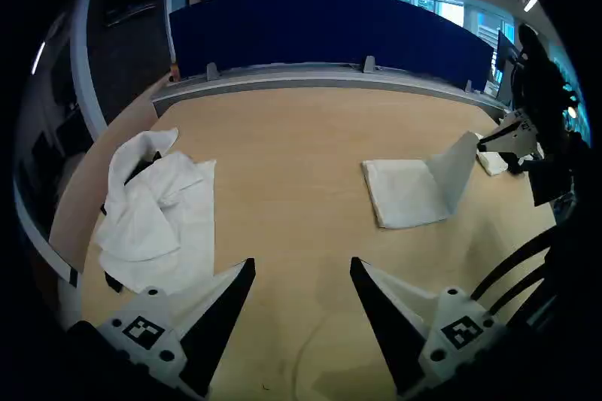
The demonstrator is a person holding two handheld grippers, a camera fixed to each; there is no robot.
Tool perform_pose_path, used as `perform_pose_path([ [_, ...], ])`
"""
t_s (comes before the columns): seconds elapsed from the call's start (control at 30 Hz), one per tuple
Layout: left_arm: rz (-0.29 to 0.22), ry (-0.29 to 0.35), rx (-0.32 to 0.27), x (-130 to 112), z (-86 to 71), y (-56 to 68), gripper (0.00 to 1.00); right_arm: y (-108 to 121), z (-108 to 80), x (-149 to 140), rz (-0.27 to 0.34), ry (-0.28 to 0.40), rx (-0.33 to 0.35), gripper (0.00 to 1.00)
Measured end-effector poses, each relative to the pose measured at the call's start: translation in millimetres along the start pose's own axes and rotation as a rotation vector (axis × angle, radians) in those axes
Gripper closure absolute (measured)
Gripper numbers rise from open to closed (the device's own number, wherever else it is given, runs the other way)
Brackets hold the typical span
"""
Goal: Fold towel
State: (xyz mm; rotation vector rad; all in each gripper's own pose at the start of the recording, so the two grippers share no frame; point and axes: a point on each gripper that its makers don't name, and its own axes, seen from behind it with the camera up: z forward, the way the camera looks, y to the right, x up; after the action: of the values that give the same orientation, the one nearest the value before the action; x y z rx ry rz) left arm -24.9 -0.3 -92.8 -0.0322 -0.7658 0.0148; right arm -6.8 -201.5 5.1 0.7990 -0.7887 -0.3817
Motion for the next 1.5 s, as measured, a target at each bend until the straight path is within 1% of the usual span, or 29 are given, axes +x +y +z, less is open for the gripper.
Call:
perform_pose_path([
  [0.13,-0.008,0.003,0.002,0.2,-0.6,-1.2,0.06,-10.3,5.3,10.4,-0.026,0.004,0.019,0.96],
  [0.3,-0.018,0.006,0.007,0.3,-0.8,-3.6,0.06,-30.6,19.3,22.4,-0.072,0.001,0.055,0.96],
  [0.43,-0.016,0.008,0.013,-0.9,-2.1,-5.5,0.06,-52.6,35.7,29.3,-0.111,-0.005,0.095,0.96],
  [0.6,-0.022,0.01,0.019,-2.9,-3.3,-6.0,0.06,-83.2,62.4,31.1,-0.147,-0.017,0.15,0.96],
  [0.7,-0.036,0.009,0.018,-4.9,-3.1,-4.7,0.06,-101.4,84.4,26.0,-0.148,-0.03,0.185,0.96],
  [0.8,-0.046,0.009,0.017,-6.7,-2.0,-2.9,0.06,-117.9,107.3,16.5,-0.125,-0.051,0.219,0.96],
  [0.9,-0.046,0.009,0.015,-6.7,-1.7,-0.5,0.06,-127.7,121.7,7.3,-0.095,-0.072,0.238,0.96],
  [1.0,-0.044,0.01,0.014,-6.3,-1.5,-0.2,0.06,-130.5,127.1,2.3,-0.078,-0.082,0.242,0.96],
  [1.2,-0.053,0.008,0.017,-6.9,-1.1,-2.1,0.06,-129.1,127.3,0.5,-0.079,-0.085,0.243,0.96],
  [1.27,-0.055,0.006,0.018,-7.5,-1.6,-2.4,0.06,-127.6,126.8,1.1,-0.075,-0.082,0.243,0.94],
  [1.33,-0.055,0.005,0.021,-8.2,-2.3,-2.7,0.06,-125.4,125.8,2.4,-0.075,-0.077,0.237,0.89],
  [1.4,-0.055,0.005,0.023,-9.0,-3.3,-3.1,0.06,-122.6,124.2,4.1,-0.077,-0.071,0.228,0.7],
  [1.47,-0.056,0.004,0.024,-9.8,-4.1,-3.5,0.06,-120.0,122.1,4.9,-0.083,-0.065,0.218,0.46],
  [1.5,-0.057,0.003,0.025,-10.2,-4.5,-3.7,0.06,-118.9,121.0,5.2,-0.086,-0.062,0.214,0.41],
])
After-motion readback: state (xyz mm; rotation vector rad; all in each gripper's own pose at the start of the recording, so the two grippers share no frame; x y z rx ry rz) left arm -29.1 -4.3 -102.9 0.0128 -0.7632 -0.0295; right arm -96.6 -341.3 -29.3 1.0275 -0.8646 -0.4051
